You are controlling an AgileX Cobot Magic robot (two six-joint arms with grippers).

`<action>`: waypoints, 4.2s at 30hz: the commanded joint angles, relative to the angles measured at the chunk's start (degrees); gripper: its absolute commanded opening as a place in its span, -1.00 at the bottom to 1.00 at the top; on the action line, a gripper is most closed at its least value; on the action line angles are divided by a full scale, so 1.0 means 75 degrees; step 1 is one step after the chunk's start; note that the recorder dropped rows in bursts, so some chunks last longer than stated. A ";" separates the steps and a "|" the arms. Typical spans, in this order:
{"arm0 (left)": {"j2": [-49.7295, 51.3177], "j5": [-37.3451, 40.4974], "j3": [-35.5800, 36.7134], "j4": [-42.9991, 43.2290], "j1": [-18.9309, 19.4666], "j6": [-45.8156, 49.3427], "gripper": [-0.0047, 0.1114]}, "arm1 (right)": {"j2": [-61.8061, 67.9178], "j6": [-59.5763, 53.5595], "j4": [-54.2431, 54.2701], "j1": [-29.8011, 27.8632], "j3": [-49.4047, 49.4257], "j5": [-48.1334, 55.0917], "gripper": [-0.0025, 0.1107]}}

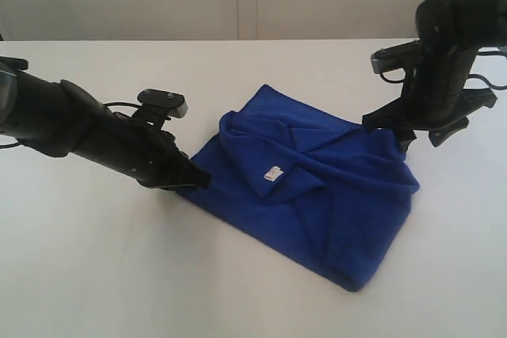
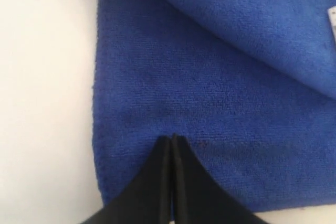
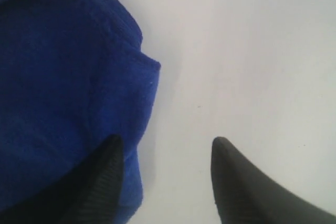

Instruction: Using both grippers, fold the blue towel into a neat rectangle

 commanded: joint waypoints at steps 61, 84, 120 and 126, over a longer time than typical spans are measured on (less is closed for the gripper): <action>0.0030 -0.1323 0.0055 0.0474 0.1547 0.1035 -0.92 | 0.0623 -0.2007 0.2123 -0.0043 0.0048 -0.0008 -0.55; -0.1965 0.1086 0.1075 0.0474 -0.0117 0.0818 -0.92 | -0.0553 -0.3348 0.3526 0.0582 0.0113 0.0520 -0.96; -0.0745 0.0615 0.1586 -0.0493 -0.2116 0.0256 -0.92 | -0.0170 -0.3718 0.3469 0.0614 0.2261 -0.2728 -0.96; -0.0745 0.0860 0.1666 -0.0031 -0.2116 -0.0384 -0.92 | -0.0170 -0.3071 0.3128 0.0614 0.2540 -0.2486 -0.96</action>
